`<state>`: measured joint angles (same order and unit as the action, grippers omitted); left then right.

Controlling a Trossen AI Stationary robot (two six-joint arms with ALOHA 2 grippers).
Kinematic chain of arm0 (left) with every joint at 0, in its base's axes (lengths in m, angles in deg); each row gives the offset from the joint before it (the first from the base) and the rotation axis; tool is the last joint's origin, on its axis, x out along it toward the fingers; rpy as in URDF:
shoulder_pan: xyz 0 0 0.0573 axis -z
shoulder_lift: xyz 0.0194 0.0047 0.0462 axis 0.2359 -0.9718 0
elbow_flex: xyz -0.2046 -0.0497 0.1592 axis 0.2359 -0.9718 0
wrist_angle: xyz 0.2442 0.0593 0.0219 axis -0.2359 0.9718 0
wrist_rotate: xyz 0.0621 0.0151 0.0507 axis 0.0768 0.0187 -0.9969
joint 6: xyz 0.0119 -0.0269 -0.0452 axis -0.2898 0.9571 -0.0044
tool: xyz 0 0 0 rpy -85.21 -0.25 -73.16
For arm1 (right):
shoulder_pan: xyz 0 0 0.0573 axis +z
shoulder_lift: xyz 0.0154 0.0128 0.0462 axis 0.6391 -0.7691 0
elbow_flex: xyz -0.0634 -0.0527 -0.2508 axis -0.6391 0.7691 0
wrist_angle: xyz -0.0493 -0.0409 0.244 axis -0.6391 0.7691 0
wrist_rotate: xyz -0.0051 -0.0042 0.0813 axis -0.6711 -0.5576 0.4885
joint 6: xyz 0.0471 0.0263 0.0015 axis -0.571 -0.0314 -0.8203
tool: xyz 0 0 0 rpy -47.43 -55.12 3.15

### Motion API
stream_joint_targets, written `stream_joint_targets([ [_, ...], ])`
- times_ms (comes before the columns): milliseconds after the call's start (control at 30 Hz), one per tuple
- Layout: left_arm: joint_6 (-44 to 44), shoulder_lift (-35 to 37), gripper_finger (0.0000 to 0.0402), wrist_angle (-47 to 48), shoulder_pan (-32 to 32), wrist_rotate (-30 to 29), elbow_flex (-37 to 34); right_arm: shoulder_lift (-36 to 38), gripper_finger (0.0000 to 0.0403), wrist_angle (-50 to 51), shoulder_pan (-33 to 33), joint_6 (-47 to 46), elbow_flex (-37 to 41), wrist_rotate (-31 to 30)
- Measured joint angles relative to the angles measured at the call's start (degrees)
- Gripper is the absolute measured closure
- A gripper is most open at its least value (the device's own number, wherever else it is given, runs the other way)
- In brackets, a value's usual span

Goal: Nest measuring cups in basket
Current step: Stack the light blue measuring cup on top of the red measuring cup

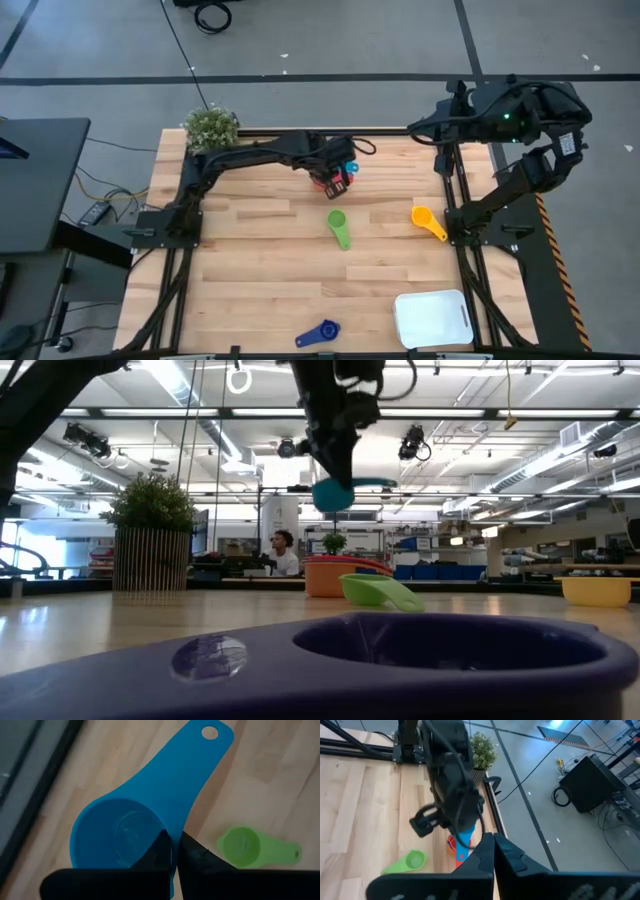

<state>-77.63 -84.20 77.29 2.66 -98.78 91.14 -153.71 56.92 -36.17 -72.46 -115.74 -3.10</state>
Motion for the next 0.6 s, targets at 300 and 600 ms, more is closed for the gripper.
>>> stream_joint_targets([
  [300,-2.2,-2.4,0.0389,-5.7,-0.6,0.5,-5.5,0.0,0.04,0.0,0.0,1.4,0.0,0.0],
  [600,-2.0,-2.7,0.0389,-10.0,-2.0,0.4,-10.5,0.2,0.04,0.0,0.0,1.4,0.0,0.1],
])
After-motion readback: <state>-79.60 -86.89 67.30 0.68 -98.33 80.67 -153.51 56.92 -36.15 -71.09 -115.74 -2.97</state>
